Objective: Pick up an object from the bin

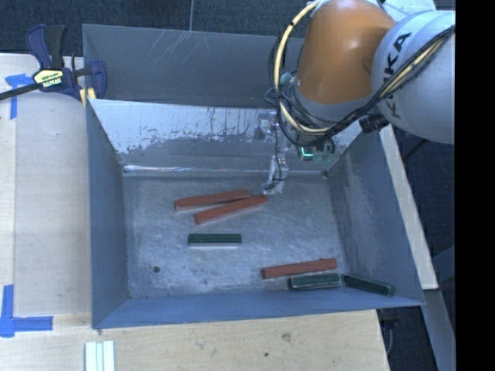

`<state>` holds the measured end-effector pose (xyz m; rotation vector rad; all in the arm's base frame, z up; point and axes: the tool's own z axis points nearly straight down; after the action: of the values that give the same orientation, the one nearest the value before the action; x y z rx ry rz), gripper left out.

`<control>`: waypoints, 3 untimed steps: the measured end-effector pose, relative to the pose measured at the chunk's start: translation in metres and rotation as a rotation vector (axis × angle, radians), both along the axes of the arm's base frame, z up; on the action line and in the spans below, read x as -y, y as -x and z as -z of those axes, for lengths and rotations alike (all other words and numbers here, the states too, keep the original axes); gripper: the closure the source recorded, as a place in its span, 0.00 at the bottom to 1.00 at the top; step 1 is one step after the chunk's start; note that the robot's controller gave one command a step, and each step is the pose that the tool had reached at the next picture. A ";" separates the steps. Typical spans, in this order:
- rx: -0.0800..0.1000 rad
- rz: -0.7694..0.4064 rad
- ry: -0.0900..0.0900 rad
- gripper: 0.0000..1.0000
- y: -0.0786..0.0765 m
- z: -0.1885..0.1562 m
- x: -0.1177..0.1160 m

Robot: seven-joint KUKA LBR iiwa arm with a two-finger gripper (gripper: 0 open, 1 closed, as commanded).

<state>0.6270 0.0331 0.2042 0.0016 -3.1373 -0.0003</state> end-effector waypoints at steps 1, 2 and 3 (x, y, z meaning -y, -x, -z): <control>0.006 0.131 0.000 0.00 0.036 0.136 -0.011; 0.011 0.131 -0.001 1.00 0.034 0.133 -0.011; 0.013 0.008 0.001 1.00 0.040 0.064 0.001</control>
Offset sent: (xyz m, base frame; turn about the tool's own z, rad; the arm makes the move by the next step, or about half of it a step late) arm -0.0355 0.0114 -0.1342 0.1309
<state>0.5866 0.0325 0.1403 -0.0105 -3.1504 0.0011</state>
